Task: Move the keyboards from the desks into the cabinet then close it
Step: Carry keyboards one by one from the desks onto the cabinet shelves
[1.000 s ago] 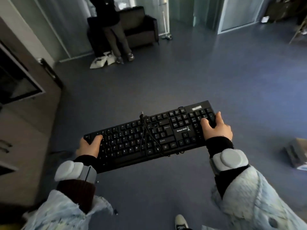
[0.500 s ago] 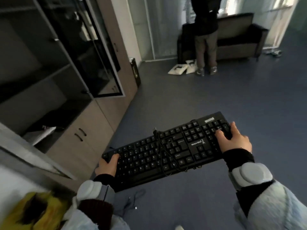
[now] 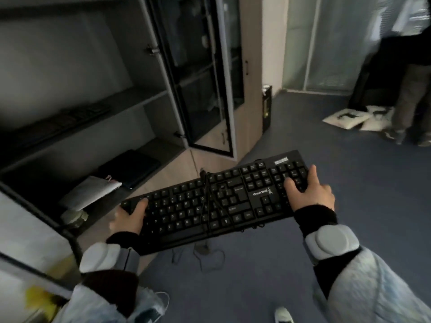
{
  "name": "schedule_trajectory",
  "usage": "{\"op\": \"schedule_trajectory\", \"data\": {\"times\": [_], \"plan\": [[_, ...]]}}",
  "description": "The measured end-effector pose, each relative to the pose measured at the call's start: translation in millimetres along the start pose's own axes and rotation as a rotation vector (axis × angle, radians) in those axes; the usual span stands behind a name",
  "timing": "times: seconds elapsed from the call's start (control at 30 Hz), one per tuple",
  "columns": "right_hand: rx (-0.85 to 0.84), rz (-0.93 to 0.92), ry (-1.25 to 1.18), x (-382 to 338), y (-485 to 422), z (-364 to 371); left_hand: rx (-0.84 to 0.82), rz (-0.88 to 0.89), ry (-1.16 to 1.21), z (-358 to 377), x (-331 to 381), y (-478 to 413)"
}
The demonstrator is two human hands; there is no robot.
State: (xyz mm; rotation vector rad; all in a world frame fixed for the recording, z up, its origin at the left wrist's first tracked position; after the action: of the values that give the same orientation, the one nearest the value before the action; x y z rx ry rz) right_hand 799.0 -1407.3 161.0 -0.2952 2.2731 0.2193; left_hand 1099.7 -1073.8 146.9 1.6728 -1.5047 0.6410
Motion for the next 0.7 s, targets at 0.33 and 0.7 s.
{"op": "schedule_trajectory", "data": {"times": [0.33, 0.7], "plan": [[-0.303, -0.302, -0.013, -188.0, -161.6, 145.2, 0.286, -0.198, 0.188, -38.7, 52.2, -110.0], [-0.467, -0.518, -0.097, -419.7, -183.7, 369.2, 0.533, -0.126, 0.227, -181.7, 85.4, -307.1]]}}
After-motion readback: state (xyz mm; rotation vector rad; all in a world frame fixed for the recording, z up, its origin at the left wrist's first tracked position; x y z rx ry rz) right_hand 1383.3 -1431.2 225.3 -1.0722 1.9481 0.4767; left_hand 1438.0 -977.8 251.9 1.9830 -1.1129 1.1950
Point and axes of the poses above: each hand's wrist, its own y-axis away from the middle knuckle, its own z-axis out of the palm, x = y × z, the point moved 9 cm from there along -y, towards the middle knuckle, and after that the axes turned 3 degrees about -z, right-handed, at the moved point
